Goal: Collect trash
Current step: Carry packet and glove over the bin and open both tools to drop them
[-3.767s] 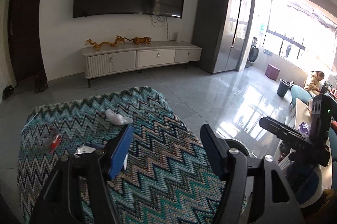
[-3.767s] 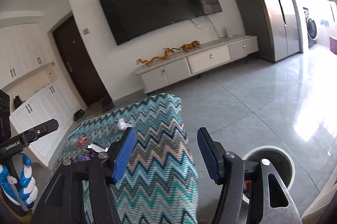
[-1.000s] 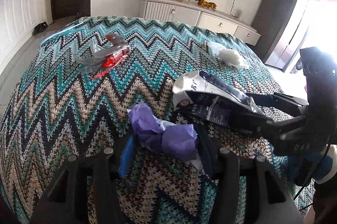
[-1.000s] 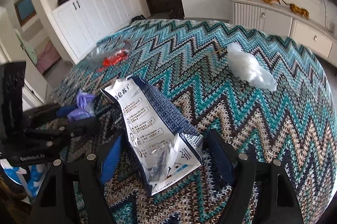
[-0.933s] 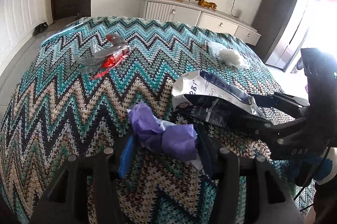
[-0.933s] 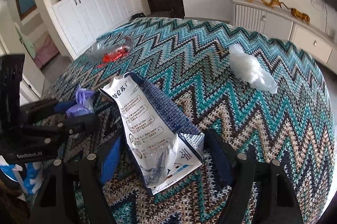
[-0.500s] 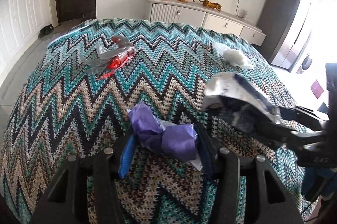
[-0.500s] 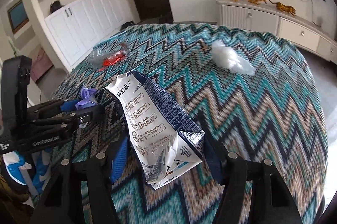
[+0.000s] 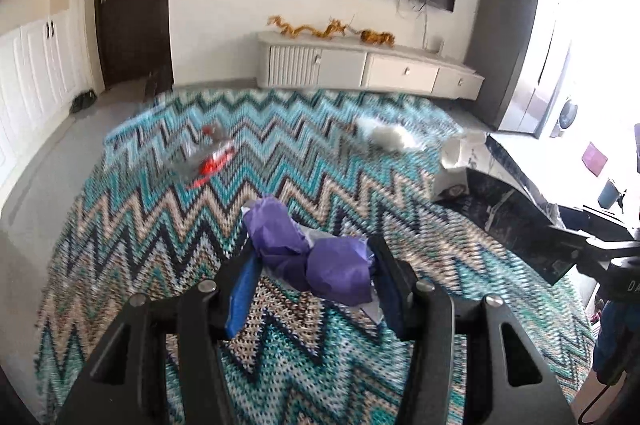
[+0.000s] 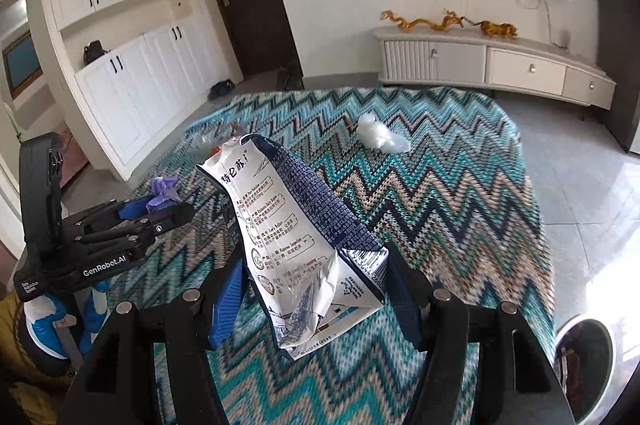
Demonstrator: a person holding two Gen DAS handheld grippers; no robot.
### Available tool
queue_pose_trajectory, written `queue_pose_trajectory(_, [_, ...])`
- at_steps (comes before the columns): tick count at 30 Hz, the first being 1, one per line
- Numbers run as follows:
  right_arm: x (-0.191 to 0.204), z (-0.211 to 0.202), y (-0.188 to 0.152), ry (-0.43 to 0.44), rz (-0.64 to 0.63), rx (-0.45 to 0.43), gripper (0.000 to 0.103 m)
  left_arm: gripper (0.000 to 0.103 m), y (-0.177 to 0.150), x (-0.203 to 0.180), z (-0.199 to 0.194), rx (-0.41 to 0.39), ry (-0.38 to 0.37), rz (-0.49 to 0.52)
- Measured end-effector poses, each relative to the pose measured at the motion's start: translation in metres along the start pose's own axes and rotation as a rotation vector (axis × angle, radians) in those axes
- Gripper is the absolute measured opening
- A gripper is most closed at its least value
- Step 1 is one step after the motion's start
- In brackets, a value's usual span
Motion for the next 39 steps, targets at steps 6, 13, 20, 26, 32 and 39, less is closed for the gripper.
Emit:
queue_pose_trajectory(6, [0.007,-0.039,0.007,-0.024,0.012,-0.057,0.063,0.051,0.015,-0.015,-0.033,-0.075,-0.012,0.048])
queue_pose_trajectory(13, [0.008,-0.072,0.003,-0.051,0.030,-0.101,0.063,0.050,0.020,-0.025,-0.056,-0.108,-0.024,0.073])
queue_pose_trajectory(20, [-0.002,-0.093,0.002,-0.064,0.051,-0.139,0.063,0.051,0.022,-0.044,-0.062,-0.113,-0.030,0.122])
queue_pose_trajectory(26, [-0.032,-0.116,-0.001,-0.094,0.100,-0.187,0.063,0.051,0.029,-0.072,-0.054,-0.109,-0.041,0.212])
queue_pose_trajectory(32, [-0.077,-0.145,-0.009,-0.178,0.148,-0.233,0.063,0.051,0.038,-0.120,-0.038,-0.105,-0.098,0.315])
queue_pose_trajectory(39, [-0.152,-0.188,-0.039,-0.339,0.240,-0.265,0.063,0.051,0.038,-0.214,-0.009,-0.032,-0.277,0.404])
Point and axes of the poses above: each gripper's, at about its wrist camera, not at the fingertips, and z roughly the way its jaws point, x to its left, y to its top, the point moved 3 cm from there along z, roughly the way its jaws point, and after that the axes turned 15 degrees about -x, right-handed, at the moved point
